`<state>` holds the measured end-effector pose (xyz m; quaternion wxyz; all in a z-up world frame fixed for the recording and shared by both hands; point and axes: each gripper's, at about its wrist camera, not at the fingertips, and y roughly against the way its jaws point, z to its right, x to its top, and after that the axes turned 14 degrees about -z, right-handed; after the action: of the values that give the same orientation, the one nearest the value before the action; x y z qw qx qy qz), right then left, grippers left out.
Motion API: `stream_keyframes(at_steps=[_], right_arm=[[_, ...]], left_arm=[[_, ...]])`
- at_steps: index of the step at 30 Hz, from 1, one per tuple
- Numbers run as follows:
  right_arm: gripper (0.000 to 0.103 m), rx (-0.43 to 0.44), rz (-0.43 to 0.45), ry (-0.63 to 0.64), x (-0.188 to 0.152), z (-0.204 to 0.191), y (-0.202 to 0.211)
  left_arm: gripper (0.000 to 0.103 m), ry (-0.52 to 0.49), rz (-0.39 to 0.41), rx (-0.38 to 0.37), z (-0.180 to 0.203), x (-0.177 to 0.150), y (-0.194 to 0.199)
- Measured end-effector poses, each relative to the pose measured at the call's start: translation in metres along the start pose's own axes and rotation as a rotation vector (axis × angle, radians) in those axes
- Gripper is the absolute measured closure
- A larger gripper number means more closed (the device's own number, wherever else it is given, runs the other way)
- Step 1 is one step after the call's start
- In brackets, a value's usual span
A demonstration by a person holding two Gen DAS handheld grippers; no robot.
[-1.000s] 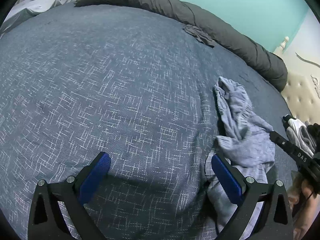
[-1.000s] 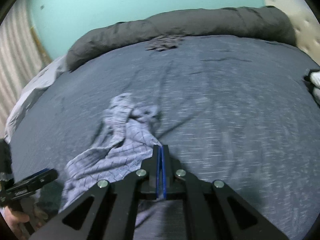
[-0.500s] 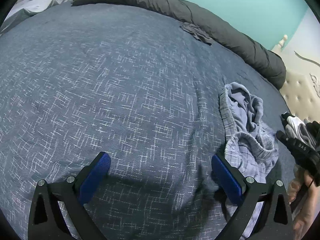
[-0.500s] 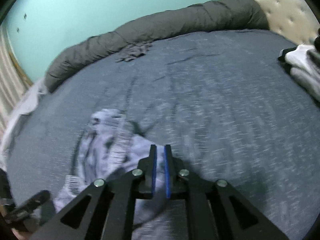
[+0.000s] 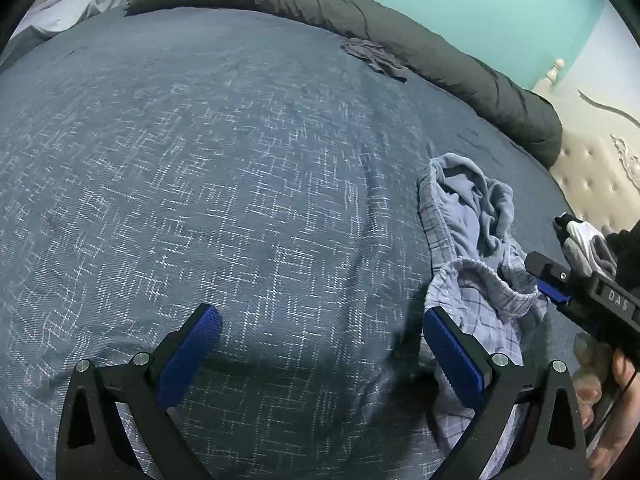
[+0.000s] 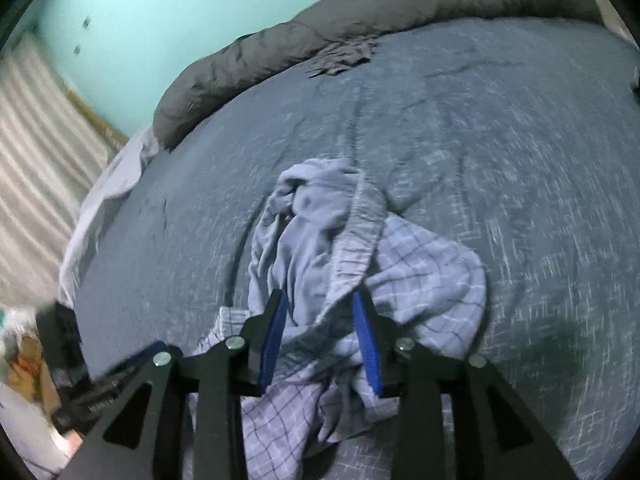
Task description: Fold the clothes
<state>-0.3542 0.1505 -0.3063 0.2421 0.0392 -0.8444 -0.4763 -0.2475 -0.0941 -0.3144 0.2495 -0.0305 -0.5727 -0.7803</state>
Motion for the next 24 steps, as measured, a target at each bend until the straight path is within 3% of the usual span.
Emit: stream_keyframes(at_steps=[1,2,3,10,17,24], right_arm=[[0.075,-0.010,-0.008,0.014,0.000,-0.001,-0.003],[0.091,-0.012,-0.014,0.022,0.000,-0.001,-0.006],[0.097,-0.021,-0.016,0.020,0.000,0.000,-0.007],[0.100,-0.077,0.061,-0.060,0.005,0.027,0.014],[0.100,-0.240,0.147,-0.190,0.003,0.080,0.052],[0.100,-0.343,0.153,-0.235,0.002,0.109,0.059]], left_arm=[[0.000,0.000,0.000,0.001,0.001,0.001,-0.001],[0.000,-0.002,-0.001,0.001,0.002,0.001,-0.001],[0.000,-0.004,-0.002,0.002,0.003,0.001,-0.002],[0.000,-0.007,0.002,0.001,0.007,0.000,0.001],[0.000,-0.016,0.002,0.006,0.014,0.005,-0.001],[0.000,-0.068,-0.003,-0.003,0.030,0.009,-0.001]])
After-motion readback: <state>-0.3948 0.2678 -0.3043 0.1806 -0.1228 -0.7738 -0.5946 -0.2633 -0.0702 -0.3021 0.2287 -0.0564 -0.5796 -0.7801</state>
